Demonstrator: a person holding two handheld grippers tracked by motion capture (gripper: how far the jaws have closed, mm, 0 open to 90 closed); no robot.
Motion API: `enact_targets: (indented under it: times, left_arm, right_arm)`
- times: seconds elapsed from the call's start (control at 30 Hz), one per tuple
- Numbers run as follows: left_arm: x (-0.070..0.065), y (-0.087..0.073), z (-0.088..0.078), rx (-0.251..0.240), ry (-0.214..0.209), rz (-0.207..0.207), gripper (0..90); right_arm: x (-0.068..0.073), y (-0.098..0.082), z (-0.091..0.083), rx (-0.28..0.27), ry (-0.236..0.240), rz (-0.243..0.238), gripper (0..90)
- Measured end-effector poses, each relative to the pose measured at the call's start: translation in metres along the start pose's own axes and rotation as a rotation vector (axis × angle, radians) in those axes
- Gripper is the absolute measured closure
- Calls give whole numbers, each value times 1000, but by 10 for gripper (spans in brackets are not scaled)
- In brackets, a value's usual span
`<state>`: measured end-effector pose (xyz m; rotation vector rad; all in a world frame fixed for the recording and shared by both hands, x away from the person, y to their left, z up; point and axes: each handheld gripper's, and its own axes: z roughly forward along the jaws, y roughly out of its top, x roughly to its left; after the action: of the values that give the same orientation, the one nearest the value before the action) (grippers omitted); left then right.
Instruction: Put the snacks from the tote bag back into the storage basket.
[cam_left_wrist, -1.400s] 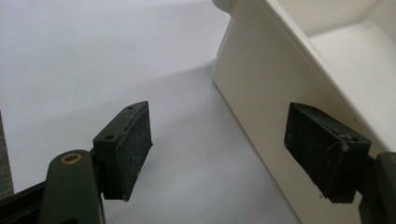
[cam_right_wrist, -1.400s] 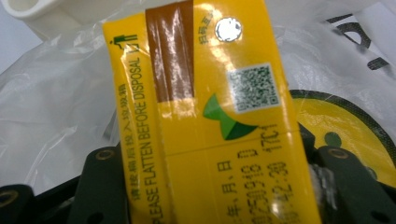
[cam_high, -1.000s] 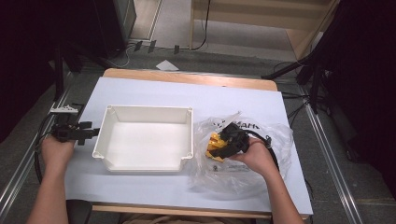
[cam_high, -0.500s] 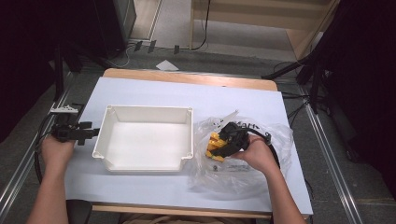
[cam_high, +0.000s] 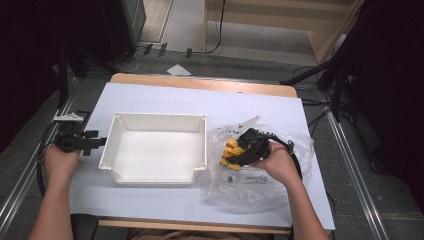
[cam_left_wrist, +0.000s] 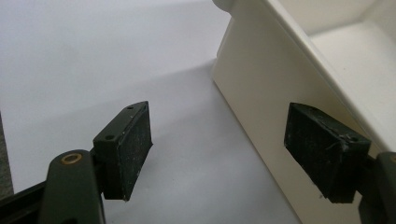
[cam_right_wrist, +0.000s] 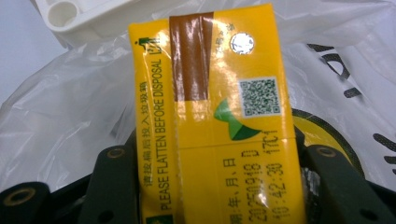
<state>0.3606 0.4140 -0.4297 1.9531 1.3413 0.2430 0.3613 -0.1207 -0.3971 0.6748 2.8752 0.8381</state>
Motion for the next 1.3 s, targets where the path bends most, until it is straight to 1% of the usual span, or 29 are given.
enact_targets:
  times: [0.2, 0.23, 0.3, 0.4, 0.43, 0.47, 0.67, 0.87, 1.0, 1.03, 1.13, 1.2, 1.23, 1.3]
  left_arm:
    - [0, 0, 0, -3, -2, -2, 243]
    - [0, 0, 0, -2, -2, -2, 243]
    - [0, 0, 0, -3, -2, -2, 243]
    - [0, 0, 0, -4, -2, -1, 243]
    - [0, 0, 0, -3, -2, -2, 243]
    - [0, 0, 0, -3, -1, -1, 243]
    - [0, 0, -1, -3, -3, -1, 243]
    - [0, 0, 0, -2, -1, -2, 243]
    - [-1, 0, 0, -3, 1, -1, 243]
    - [-1, 0, -1, -2, 0, -1, 243]
    - [-1, 0, -1, -1, 0, -1, 243]
    - [-1, 0, 0, -1, 0, -2, 244]
    - [-1, 0, -1, -1, 0, -2, 244]
    - [-1, -1, -1, 1, -1, 2, 243]
  right_arm:
    - [0, -1, -6, -7, -5, 1, 507]
    - [0, -1, -8, -4, -7, 7, 507]
    - [0, -1, -14, -16, -15, 19, 507]
    - [0, -1, -18, -25, -19, 30, 508]
    - [-2, 0, -21, -32, -22, 60, 509]
    - [-2, 0, -23, -34, -20, 69, 509]
    - [-1, 1, -29, -38, -30, 78, 509]
    - [-1, 2, -40, -66, -36, 112, 511]
    - [0, 4, -44, -76, -42, 116, 513]
    - [1, 5, -47, -82, -49, 124, 514]
    - [0, 7, -50, -85, -46, 120, 515]
    - [1, 12, -52, -81, -52, 95, 516]
    - [1, 12, -52, -81, -52, 95, 516]
    - [3, 18, -54, -83, -51, 76, 517]
